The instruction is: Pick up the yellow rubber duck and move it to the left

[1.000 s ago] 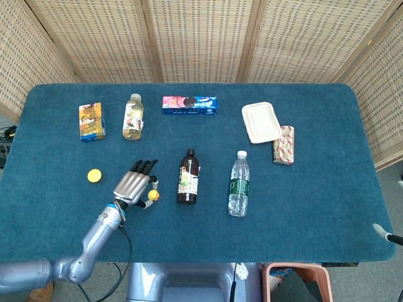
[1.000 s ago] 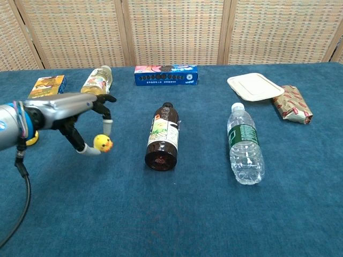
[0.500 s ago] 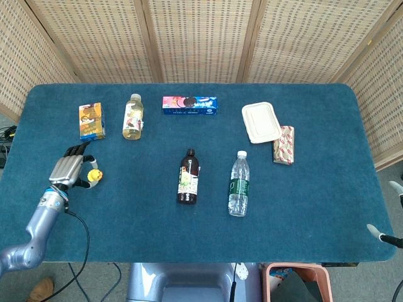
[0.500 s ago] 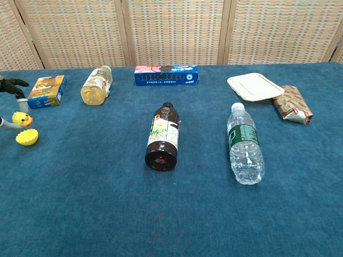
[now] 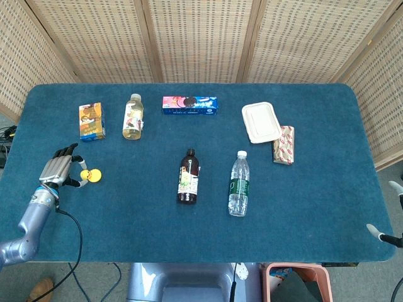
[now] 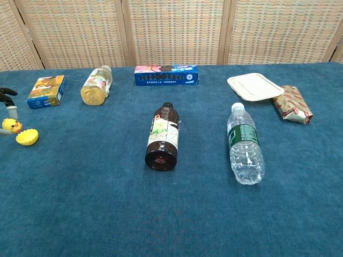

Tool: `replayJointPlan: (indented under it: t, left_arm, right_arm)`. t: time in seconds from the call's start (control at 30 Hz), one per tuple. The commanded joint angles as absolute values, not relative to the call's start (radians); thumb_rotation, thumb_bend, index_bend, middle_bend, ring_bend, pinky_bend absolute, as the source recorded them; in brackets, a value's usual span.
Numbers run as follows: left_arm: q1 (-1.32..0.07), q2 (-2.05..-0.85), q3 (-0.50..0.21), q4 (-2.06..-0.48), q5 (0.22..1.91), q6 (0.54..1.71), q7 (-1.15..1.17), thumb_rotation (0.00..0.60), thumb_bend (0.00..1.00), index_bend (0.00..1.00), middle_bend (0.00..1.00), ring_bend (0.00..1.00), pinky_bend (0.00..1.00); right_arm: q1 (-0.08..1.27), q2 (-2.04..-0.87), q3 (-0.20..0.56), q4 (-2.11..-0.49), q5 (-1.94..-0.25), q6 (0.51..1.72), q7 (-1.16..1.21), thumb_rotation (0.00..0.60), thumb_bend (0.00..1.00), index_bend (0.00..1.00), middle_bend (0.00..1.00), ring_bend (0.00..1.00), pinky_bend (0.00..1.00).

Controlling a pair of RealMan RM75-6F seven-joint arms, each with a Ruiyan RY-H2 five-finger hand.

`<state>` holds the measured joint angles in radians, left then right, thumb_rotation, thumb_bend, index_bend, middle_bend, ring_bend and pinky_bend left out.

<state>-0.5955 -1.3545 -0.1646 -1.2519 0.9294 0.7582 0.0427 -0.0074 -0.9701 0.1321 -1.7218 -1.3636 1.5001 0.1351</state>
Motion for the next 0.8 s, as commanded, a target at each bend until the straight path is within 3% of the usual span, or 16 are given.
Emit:
replayJointPlan:
  t: [0.03,0.8]
  left_arm:
    - [-0.604,-1.363,-0.169,-1.253,0.927,0.757,0.051,0.600,0.26,0.53,0.00,0.00,0.00]
    - [-0.665,-1.422,-0.158,-1.242,0.691,0.770,0.273,0.600,0.26,0.52,0.00,0.00,0.00]
  right_arm:
    - [-0.008,-0.970,0.131,-1.723,-1.365,1.501,0.135,0.600,0.00,0.00,0.00,0.00,0.00]
    - [-0.011,-0.967,0.135,-1.714,-1.349,1.499,0.148,0.600,0.00,0.00,0.00,0.00,0.00]
